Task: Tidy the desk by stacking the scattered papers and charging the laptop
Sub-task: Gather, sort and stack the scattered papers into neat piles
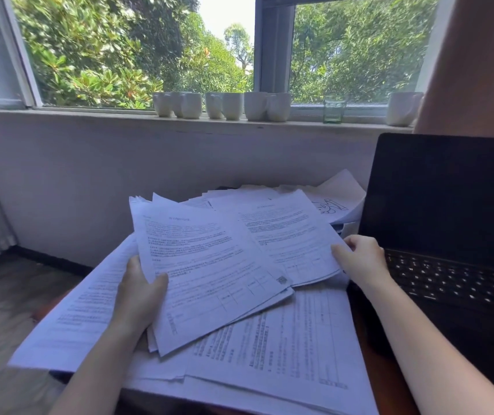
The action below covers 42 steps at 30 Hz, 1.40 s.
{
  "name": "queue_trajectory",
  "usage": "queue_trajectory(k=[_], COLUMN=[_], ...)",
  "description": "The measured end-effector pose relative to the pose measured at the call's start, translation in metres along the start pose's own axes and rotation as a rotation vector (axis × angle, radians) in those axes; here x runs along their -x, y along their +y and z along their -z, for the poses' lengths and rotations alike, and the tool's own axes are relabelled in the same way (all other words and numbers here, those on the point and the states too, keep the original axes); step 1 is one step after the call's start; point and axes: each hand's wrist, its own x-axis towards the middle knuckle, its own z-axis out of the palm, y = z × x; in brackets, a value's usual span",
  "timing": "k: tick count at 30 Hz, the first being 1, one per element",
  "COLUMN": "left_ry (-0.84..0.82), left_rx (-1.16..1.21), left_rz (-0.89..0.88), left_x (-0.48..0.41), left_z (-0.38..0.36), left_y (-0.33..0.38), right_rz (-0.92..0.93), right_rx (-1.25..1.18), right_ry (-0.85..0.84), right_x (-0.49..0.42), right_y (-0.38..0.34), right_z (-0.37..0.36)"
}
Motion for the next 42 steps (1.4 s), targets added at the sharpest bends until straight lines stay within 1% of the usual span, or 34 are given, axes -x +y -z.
queue_trajectory(k=[2, 3, 5, 7, 9, 12, 14, 17, 19, 21, 23, 26, 29, 33, 34, 36, 38, 42], left_ry=[0.002, 0.005, 0.011, 0.015, 0.014, 0.020, 0.019, 0.007, -0.002, -0.002, 0.002, 0.010, 0.029, -0.029, -0.045, -0.092, -0.143, -0.219], left_rx=[0.008, 0.008, 0.019, 0.037, 0.053, 0.051, 0.059, 0.060, 0.059, 0.044, 0.032, 0.041, 0.079, 0.115, 0.105, 0.087, 0.067, 0.092], left_rz=[0.000, 0.000, 0.003, 0.008, 0.006, -0.006, -0.008, 0.004, 0.019, 0.021, 0.019, 0.032, 0.089, 0.116, 0.121, 0.114, 0.069, 0.001], left_x=[0.000, 0.000, 0.001, 0.001, 0.002, 0.002, 0.003, 0.003, 0.003, 0.003, 0.002, 0.001, -0.001, -0.009, -0.010, -0.010, -0.010, -0.008], left_z=[0.000, 0.001, 0.000, 0.001, 0.001, 0.001, 0.000, 0.000, 0.001, 0.001, 0.002, 0.002, 0.000, 0.001, 0.002, 0.003, 0.005, 0.010], left_y=[-0.001, -0.001, 0.000, 0.000, 0.000, 0.001, 0.001, 0.001, 0.002, 0.002, 0.003, 0.006, 0.007, 0.002, 0.002, 0.004, 0.006, 0.010], right_rz=[0.019, 0.034, 0.082, 0.152, 0.190, 0.179, 0.168, 0.096, 0.064, 0.050, 0.040, 0.071, 0.126, 0.126, 0.161, 0.290, 0.408, 0.502], right_rx=[-0.029, -0.021, -0.035, -0.091, -0.176, -0.329, -0.410, -0.604, -0.725, -0.784, -0.776, -0.696, -0.613, -0.504, -0.428, -0.215, -0.035, 0.093], right_ry=[0.004, 0.052, 0.189, 0.330, 0.432, 0.500, 0.513, 0.427, 0.301, 0.150, 0.001, -0.197, -0.342, -0.409, -0.405, -0.412, -0.432, -0.391], right_x=[-0.001, -0.001, -0.004, -0.005, -0.005, -0.004, -0.006, -0.010, -0.010, -0.007, 0.000, 0.016, 0.030, 0.038, 0.037, 0.036, 0.036, 0.042], right_y=[0.002, 0.003, 0.004, 0.004, 0.005, 0.005, 0.006, 0.004, 0.000, -0.006, -0.012, -0.023, -0.031, -0.031, -0.029, -0.025, -0.025, -0.027], right_z=[0.000, 0.001, 0.006, 0.010, 0.011, 0.011, 0.011, 0.004, -0.002, -0.009, -0.017, -0.028, -0.041, -0.056, -0.058, -0.058, -0.058, -0.056])
